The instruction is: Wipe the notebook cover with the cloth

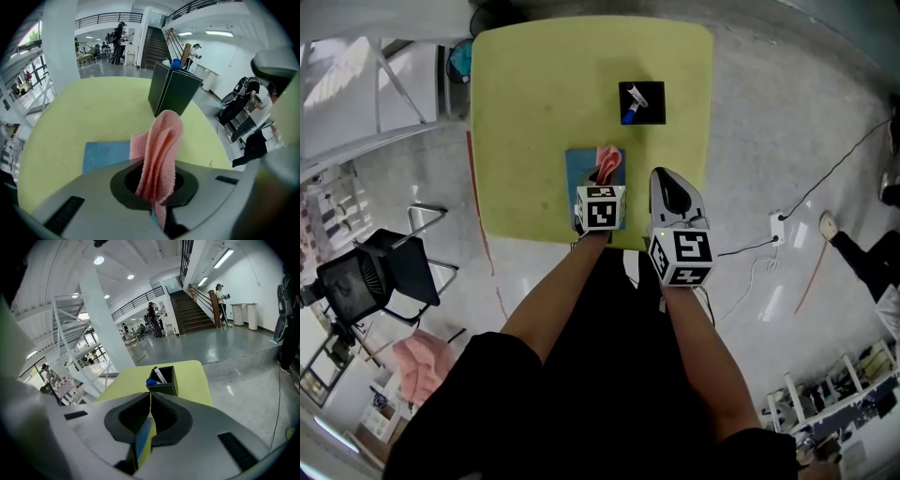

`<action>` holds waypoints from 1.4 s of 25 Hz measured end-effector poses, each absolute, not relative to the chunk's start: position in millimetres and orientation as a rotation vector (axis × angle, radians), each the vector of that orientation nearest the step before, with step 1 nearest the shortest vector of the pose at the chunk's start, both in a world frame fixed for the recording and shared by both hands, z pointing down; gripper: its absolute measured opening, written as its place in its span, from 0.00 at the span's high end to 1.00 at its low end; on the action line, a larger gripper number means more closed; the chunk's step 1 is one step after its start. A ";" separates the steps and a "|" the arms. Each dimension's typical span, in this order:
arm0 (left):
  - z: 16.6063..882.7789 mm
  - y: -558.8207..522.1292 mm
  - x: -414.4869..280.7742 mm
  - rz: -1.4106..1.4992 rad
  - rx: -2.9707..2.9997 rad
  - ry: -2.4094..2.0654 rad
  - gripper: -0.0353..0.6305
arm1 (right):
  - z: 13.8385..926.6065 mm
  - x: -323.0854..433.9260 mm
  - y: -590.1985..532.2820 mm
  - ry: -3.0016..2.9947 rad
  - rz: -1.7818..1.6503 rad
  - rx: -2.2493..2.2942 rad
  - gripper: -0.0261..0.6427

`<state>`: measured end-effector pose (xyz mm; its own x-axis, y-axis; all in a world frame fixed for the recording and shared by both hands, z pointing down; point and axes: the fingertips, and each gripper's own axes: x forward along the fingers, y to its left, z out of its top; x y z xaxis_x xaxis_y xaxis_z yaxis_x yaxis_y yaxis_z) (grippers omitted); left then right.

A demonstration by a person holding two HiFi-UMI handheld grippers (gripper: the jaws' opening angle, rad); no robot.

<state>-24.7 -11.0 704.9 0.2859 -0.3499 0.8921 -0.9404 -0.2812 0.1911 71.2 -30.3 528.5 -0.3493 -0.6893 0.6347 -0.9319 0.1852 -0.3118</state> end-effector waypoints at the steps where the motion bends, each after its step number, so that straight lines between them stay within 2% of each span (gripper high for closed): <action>1: 705.7 -11.0 -24.9 0.975 1.788 -1.174 0.91 | 528.3 72.4 -29.8 -2.115 0.957 1.533 0.91; 23: 699.6 -3.4 5.1 0.892 1.777 -1.113 0.91 | 527.6 107.6 -14.3 -2.061 0.968 1.617 0.91; 35: 660.0 -8.9 -15.2 0.786 1.834 -1.163 0.91 | 516.8 112.5 -12.5 -2.080 0.908 1.627 0.91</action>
